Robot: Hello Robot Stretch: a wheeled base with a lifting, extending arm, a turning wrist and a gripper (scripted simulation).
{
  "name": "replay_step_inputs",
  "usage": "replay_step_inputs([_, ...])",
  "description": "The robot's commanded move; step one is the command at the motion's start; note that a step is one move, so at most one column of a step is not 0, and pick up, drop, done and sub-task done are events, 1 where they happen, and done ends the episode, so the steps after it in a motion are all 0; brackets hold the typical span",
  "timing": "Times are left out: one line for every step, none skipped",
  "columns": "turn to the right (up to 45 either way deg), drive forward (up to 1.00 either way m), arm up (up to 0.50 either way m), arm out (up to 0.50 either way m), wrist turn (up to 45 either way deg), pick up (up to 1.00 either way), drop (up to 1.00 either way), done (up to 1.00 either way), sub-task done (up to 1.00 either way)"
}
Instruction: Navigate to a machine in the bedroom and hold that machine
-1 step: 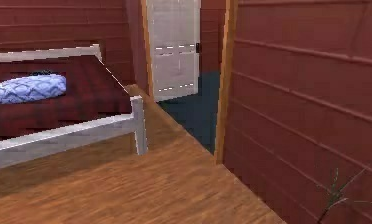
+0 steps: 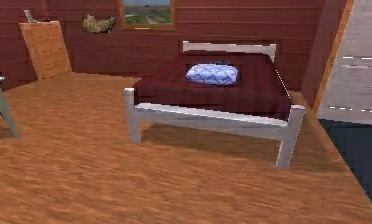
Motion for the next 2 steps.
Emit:
replay_step_inputs([-45.0, 0.00, 0.00, 0.00, 0.0, 0.00, 0.00, 0.00, 0.00])
replay_step_inputs([-6.0, 0.00, 0.00, 0.00, 0.0, 0.00, 0.00, 0.00, 0.00])
